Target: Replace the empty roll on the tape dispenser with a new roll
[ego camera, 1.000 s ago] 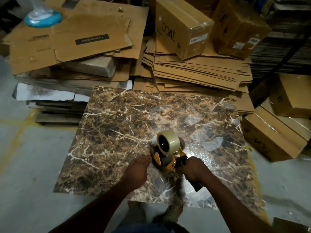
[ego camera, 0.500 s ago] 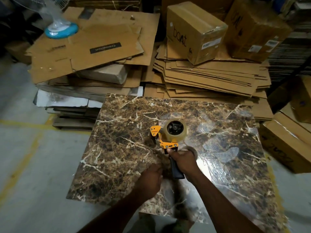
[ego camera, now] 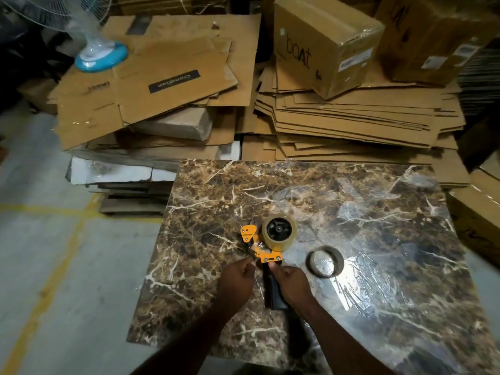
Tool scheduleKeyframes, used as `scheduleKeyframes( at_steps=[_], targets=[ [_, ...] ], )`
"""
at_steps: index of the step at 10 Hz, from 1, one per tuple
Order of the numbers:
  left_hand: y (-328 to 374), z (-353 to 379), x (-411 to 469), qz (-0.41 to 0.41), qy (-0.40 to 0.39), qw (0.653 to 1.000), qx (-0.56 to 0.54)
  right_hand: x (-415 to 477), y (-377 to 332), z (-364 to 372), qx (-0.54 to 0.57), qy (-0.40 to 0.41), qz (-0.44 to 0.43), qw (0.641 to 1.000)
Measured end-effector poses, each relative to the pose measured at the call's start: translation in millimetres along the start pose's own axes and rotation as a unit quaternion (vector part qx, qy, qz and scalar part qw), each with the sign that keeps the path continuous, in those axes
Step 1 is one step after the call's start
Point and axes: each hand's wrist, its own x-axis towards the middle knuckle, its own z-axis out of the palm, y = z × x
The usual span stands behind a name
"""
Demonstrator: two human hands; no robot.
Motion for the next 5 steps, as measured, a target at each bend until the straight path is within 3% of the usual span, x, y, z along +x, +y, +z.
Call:
scheduleKeyframes(
  at_steps=[1,3,4,5],
  targets=[
    [-4,3,3,0.011,0.003,1.0,0.009,-1,-3,-6,-0.117,0.0,-0.053,0.992],
    [2,-1,3,0.032,0.003,0.999,0.044,4,-5,-21,-0.212,-0.019,-0.106,0.971],
    [20,-12,6,0.087,0.031,0.993,0.08,4,-19,-33,-0.257,0.004,-0.143,0.956],
    [49,-29,2,0.124,0.031,0.983,0.13,0,-37,-48,-0.234,0.062,-0.17,0.955]
  ],
)
